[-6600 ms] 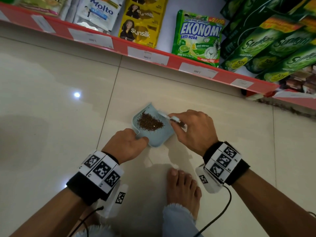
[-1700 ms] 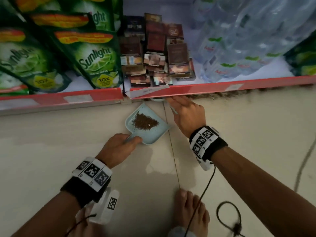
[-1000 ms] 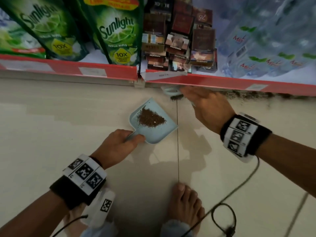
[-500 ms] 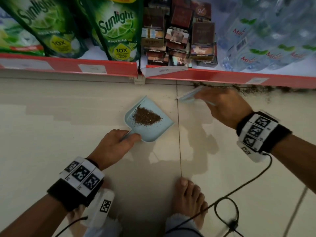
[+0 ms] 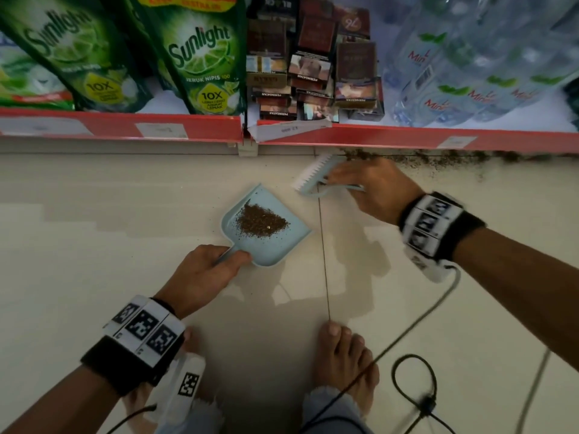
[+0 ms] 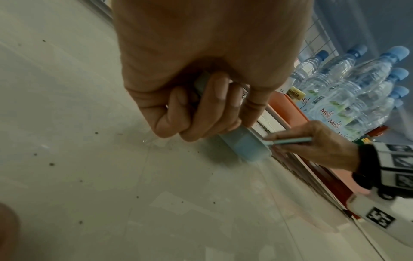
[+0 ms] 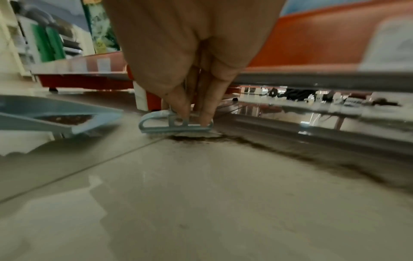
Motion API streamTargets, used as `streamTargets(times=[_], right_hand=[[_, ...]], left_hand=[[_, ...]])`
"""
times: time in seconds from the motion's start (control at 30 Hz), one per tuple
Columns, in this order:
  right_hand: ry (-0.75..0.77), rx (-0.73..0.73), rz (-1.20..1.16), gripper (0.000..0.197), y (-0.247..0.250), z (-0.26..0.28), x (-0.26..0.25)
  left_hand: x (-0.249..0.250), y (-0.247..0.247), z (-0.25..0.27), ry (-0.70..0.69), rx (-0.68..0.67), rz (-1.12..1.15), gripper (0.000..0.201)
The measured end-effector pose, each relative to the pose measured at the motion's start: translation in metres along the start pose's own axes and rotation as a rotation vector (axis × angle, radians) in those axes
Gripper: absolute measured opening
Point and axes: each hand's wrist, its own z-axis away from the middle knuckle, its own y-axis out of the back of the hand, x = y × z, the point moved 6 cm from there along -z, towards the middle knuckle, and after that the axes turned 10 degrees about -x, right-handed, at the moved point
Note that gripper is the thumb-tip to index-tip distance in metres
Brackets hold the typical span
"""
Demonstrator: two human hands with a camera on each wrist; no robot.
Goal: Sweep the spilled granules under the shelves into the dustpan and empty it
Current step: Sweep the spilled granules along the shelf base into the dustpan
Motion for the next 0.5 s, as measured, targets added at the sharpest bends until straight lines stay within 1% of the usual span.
streamTargets(times=[0.07,0.13,0.2,0.23,0.33,0.43,0.5], right_hand=[[-0.009,0.046,0.037,0.041,0.011,0.023,0.015],[0.014,0.143,0.052,0.035,0.022,0.034,0.018],[0.042,0.228,0.048,0.032,0.027,0.028,0.009],[0.045,0.244,0.033,0.033,0.026,0.019,0.002],[-0.005,0.21,-0.034,0.041,0.009,-0.016,-0.021],[-0.022,0.243,-0.01,0.046,-0.005,-0.04,-0.042],[-0.042,0.227,-0.008,0.049,-0.01,-0.05,-0.046]], left_hand=[[-0.001,0.001,0.002,-0.002,0.003,0.01,0.043],[-0.001,0.0,0.002,0.001,-0.005,0.05,0.041],[0.001,-0.002,0.001,0.009,-0.016,0.075,0.039],[0.003,-0.004,0.001,0.011,-0.021,0.075,0.04],[0.006,-0.006,0.001,0.006,-0.032,0.072,0.04],[0.005,-0.002,0.001,0.0,-0.03,0.064,0.041],[0.005,0.001,0.0,-0.005,-0.017,0.065,0.041]])
